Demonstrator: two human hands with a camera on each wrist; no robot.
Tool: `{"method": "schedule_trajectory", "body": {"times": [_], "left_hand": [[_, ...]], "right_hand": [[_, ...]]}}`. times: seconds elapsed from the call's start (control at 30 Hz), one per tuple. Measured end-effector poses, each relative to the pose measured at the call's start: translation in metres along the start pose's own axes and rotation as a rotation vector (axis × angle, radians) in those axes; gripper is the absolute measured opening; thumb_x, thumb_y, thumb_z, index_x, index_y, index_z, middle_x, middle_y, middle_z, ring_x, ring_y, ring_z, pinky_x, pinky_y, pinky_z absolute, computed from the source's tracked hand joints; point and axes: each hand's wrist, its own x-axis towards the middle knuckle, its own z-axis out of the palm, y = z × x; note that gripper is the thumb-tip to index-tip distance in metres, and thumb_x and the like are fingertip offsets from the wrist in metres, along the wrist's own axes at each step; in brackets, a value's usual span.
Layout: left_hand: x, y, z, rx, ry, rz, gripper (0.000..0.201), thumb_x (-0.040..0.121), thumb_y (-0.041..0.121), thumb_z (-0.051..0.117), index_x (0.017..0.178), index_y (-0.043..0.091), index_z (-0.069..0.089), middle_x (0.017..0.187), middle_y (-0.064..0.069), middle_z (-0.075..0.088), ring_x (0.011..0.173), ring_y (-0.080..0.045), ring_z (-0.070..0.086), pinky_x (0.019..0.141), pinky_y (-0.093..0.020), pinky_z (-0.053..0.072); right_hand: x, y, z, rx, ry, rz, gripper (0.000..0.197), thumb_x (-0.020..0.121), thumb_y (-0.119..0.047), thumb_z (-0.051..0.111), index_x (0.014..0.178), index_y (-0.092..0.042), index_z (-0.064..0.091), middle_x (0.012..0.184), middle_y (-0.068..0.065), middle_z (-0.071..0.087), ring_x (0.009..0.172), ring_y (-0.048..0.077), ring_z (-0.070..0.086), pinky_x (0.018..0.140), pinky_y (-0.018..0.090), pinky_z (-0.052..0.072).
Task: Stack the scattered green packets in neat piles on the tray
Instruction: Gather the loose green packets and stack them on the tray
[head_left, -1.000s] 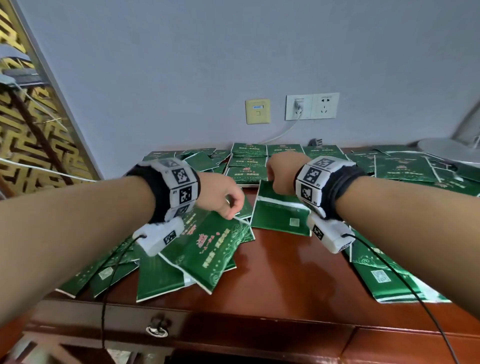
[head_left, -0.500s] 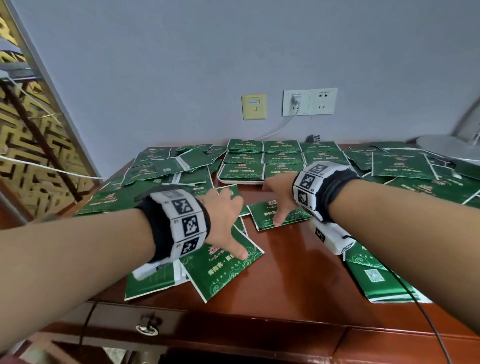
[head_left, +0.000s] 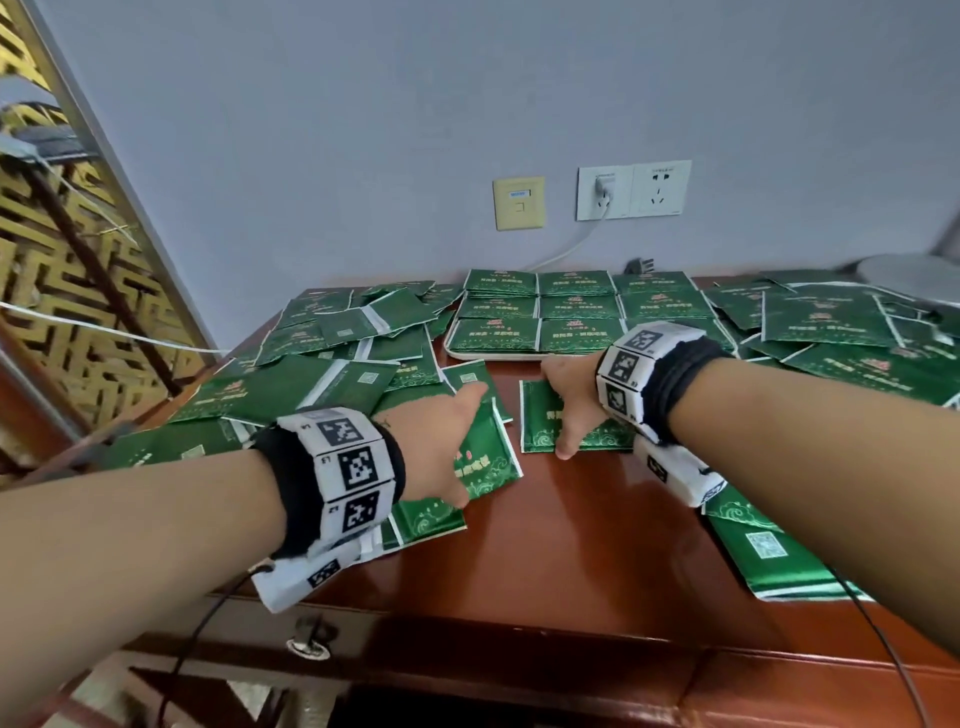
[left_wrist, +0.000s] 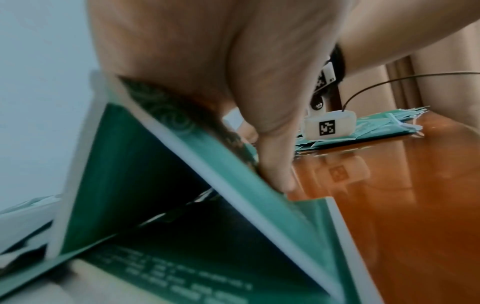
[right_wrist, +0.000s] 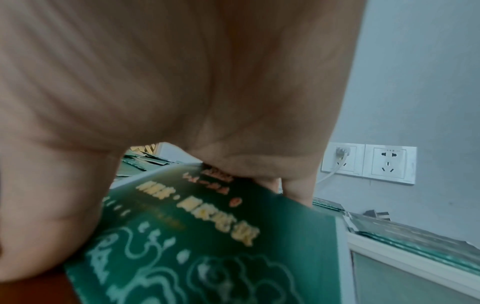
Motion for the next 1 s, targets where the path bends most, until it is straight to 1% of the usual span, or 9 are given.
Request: {"method": "schedule_trajectory", "body": {"times": [0.17,0.27,0.33,0.47,0.53,0.6,0.63,0.87,1.0], "left_hand": [[0.002,-0.013,-0.017,-0.125,0.227,0.050,0.074,0.084,0.024,0.072,0.144,0.027,0.029,0.127,-0.002,0.057,0.105,-0.018,0.057,0.087,-0.030,0.046],[0.013,-0.019,-0.028,-0.124,0.249,0.068,0.050,0.089,0.020,0.064,0.135,0.027,0.042,0.116,0.000,0.060,0.091,-0.013,0.058,0.077,-0.027,0.046],[0.025,-0.020,-0.032,-0.110,0.203,0.081,0.043,0.094,0.014,0.053,0.134,0.021,0.041,0.105,-0.001,0.059,0.080,-0.013,0.056,0.071,-0.028,0.047],[0.045,-0.015,-0.026,-0.052,0.065,0.084,0.052,0.097,0.017,0.045,0.144,0.013,0.024,0.101,-0.004,0.055,0.073,-0.012,0.055,0.070,-0.032,0.048],[0.052,-0.015,-0.015,0.033,0.027,0.075,0.075,0.090,0.041,0.056,0.148,0.014,0.016,0.124,-0.009,0.052,0.098,-0.020,0.060,0.087,-0.040,0.050],[0.055,-0.013,-0.006,0.155,-0.038,0.032,0.109,0.071,0.069,0.064,0.149,0.019,0.008,0.138,-0.010,0.040,0.122,-0.026,0.046,0.099,-0.045,0.044],[0.055,-0.009,-0.003,0.199,-0.050,0.006,0.116,0.063,0.074,0.067,0.148,0.020,0.008,0.139,-0.009,0.038,0.125,-0.027,0.042,0.100,-0.047,0.042],[0.052,0.001,0.001,0.154,0.009,-0.020,0.087,0.063,0.064,0.075,0.126,0.018,0.036,0.121,-0.001,0.048,0.110,-0.022,0.047,0.093,-0.043,0.047],[0.048,0.004,0.002,0.169,0.071,0.017,0.077,0.066,0.058,0.074,0.123,0.020,0.038,0.117,0.002,0.051,0.105,-0.020,0.052,0.088,-0.041,0.050]], "right_hand": [[-0.003,0.000,-0.003,0.028,-0.026,0.015,0.113,0.055,-0.049,0.086,0.137,-0.012,0.017,0.124,0.009,0.052,0.105,0.030,0.058,0.091,0.045,0.049],[-0.003,0.001,-0.007,0.049,0.041,0.027,0.106,0.054,-0.044,0.087,0.131,-0.014,0.021,0.115,0.010,0.053,0.097,0.030,0.060,0.085,0.046,0.052],[-0.003,0.003,-0.010,0.081,0.081,0.023,0.100,0.056,-0.040,0.087,0.130,-0.012,0.025,0.116,0.009,0.050,0.098,0.028,0.059,0.084,0.044,0.053],[-0.001,0.011,-0.010,0.077,0.088,-0.018,0.099,0.059,-0.040,0.086,0.135,-0.017,0.027,0.119,0.008,0.049,0.103,0.028,0.057,0.087,0.043,0.051],[0.000,0.013,-0.007,0.059,0.068,-0.030,0.099,0.060,-0.042,0.085,0.137,-0.019,0.028,0.120,0.008,0.049,0.105,0.027,0.056,0.089,0.044,0.051],[0.003,0.015,-0.004,0.070,0.038,-0.027,0.098,0.060,-0.042,0.085,0.137,-0.019,0.029,0.121,0.007,0.050,0.105,0.027,0.057,0.089,0.043,0.051],[0.004,0.016,-0.003,0.080,0.030,-0.023,0.096,0.061,-0.041,0.085,0.137,-0.019,0.031,0.121,0.006,0.051,0.105,0.026,0.057,0.089,0.042,0.051],[0.005,0.018,-0.001,0.079,0.006,-0.067,0.089,0.068,-0.038,0.082,0.139,-0.023,0.032,0.123,0.003,0.052,0.106,0.022,0.056,0.077,0.029,0.045],[0.004,0.015,-0.006,0.099,0.003,-0.076,0.092,0.067,-0.037,0.083,0.142,-0.025,0.030,0.124,0.003,0.054,0.109,0.023,0.056,0.087,0.034,0.048]]}}
